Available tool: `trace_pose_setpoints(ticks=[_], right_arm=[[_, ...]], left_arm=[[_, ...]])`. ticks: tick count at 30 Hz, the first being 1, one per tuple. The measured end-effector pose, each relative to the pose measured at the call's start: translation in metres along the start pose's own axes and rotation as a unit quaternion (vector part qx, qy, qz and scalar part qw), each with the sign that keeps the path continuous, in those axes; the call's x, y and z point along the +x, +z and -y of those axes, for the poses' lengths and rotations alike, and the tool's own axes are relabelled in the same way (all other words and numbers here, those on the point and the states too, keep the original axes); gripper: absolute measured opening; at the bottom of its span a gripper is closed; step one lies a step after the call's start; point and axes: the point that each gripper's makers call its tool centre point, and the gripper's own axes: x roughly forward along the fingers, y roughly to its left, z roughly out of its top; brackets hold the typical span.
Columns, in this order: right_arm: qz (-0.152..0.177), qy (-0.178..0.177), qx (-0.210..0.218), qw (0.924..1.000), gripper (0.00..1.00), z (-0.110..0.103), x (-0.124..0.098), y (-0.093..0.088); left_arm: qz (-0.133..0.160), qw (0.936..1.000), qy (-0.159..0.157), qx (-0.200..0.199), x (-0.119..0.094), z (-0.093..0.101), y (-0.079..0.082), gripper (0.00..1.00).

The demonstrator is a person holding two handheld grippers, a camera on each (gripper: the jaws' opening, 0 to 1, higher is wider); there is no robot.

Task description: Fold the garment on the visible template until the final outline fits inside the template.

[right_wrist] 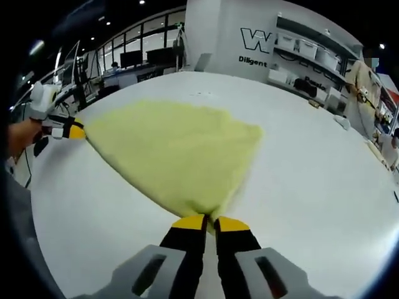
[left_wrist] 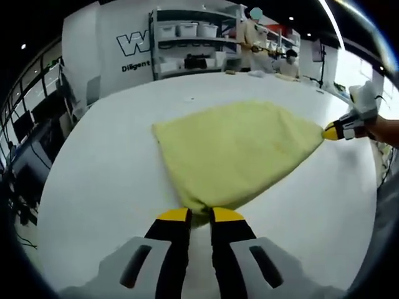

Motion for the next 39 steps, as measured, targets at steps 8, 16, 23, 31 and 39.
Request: trace_pose_setpoints(ticks=[8, 16, 23, 31, 39], right_arm=[[-0.001, 0.000, -0.003, 1.0000, 0.00, 0.000, 0.000, 0.001], [-0.008, -0.031, -0.005, 0.9995, 0.00, 0.010, -0.002, 0.000], [-0.013, -0.029, -0.009, 0.9995, 0.00, 0.011, -0.002, -0.001], [-0.018, -0.029, -0.011, 0.9993, 0.00, 0.013, -0.005, -0.004], [-0.035, -0.030, -0.002, 0.9989, 0.00, 0.014, -0.018, -0.017]], left_arm=[[0.004, 0.9999, 0.001, 0.015, -0.002, -0.002, 0.003, 0.00], [-0.020, 0.9997, 0.013, 0.004, -0.006, -0.012, -0.013, 0.00], [-0.025, 0.9995, 0.013, 0.012, -0.005, -0.009, -0.017, 0.00], [-0.027, 0.9996, 0.006, 0.010, -0.006, -0.004, -0.018, 0.00], [-0.037, 0.9990, -0.010, 0.021, -0.016, 0.014, -0.027, 0.00]])
